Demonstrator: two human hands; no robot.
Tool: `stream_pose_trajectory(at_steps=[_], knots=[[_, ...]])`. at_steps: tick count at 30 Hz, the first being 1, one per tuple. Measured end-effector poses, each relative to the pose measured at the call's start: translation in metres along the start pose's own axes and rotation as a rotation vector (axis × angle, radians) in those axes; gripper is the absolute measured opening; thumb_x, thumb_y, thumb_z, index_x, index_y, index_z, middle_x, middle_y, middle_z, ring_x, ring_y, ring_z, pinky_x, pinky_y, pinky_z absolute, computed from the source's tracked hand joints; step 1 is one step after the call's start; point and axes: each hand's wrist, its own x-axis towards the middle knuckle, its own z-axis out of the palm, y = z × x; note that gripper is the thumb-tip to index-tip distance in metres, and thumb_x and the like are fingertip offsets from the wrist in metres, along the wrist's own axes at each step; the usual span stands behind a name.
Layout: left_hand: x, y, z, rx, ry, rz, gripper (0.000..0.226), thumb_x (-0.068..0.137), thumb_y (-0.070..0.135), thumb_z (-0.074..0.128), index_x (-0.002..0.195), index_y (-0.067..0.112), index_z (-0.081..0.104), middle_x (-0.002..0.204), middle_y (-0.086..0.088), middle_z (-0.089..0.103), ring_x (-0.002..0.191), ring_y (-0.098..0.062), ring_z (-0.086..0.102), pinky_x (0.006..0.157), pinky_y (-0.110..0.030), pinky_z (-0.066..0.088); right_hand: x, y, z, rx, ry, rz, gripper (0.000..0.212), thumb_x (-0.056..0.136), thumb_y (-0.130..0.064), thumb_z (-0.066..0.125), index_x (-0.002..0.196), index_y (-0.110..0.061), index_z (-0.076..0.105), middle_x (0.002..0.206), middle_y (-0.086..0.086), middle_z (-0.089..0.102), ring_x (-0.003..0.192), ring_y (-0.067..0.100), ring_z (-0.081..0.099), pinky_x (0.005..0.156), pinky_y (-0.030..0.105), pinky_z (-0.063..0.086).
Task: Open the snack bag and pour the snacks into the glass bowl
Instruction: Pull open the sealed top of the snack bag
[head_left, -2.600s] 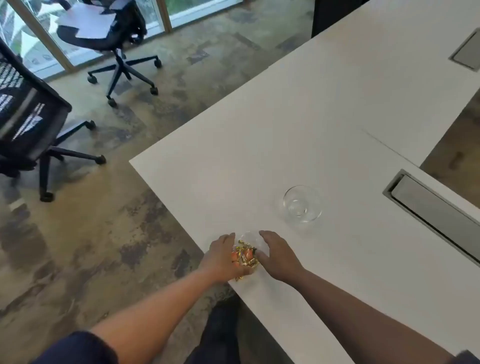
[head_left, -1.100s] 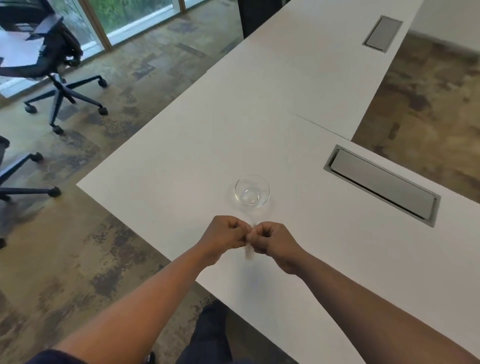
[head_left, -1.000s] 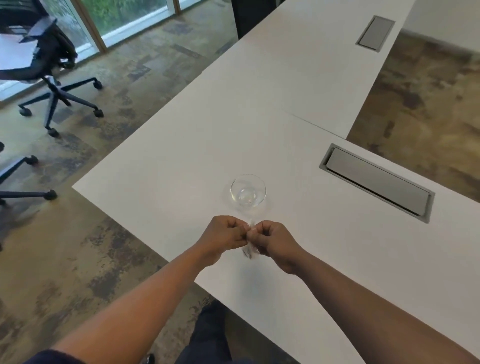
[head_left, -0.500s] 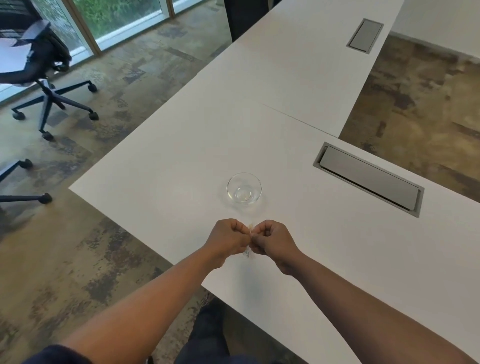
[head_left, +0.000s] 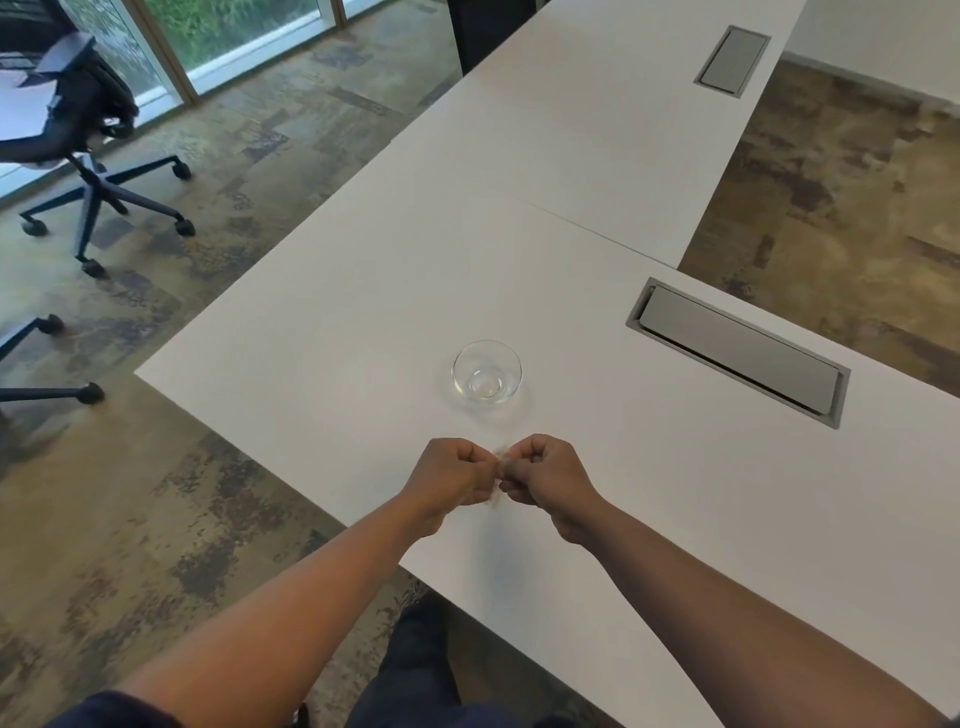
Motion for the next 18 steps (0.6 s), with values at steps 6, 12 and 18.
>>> stream_pose_trajectory(at_steps=[6, 12, 18], knots=[[0.0, -0.001, 0.004, 0.08, -0.048, -0.031, 0.006, 0.083, -0.002, 0.073, 0.086, -0.001, 0.068, 0.078, -0.015, 0.066, 0.07, -0.025, 0.065, 0.079, -0.039, 0.063, -0.002, -0.003, 0.003, -0.005, 0.041, -0.048, 0.007, 0.089, 0.007, 0.064, 0.09, 0.001, 0.064, 0.066, 0.006, 0.068, 0.056, 0.018, 0.062, 0.061, 0.026, 0.057], [-0.001, -0.004, 0.01, 0.17, -0.003, 0.013, 0.011, 0.089, 0.009, 0.069, 0.084, -0.001, 0.07, 0.078, -0.014, 0.072, 0.069, -0.021, 0.069, 0.08, -0.041, 0.065, 0.003, -0.003, -0.002, 0.024, 0.048, -0.054, 0.006, 0.088, 0.005, 0.065, 0.091, 0.0, 0.064, 0.07, 0.008, 0.067, 0.062, 0.021, 0.064, 0.069, 0.032, 0.06], [-0.003, 0.0, 0.008, 0.267, 0.039, 0.091, 0.017, 0.094, 0.018, 0.068, 0.089, 0.002, 0.072, 0.083, -0.016, 0.077, 0.074, -0.025, 0.074, 0.079, -0.047, 0.063, -0.001, 0.001, -0.003, -0.029, -0.017, 0.03, 0.037, 0.087, -0.038, 0.081, 0.094, -0.008, 0.059, 0.083, 0.005, 0.068, 0.07, 0.02, 0.069, 0.069, 0.032, 0.063]])
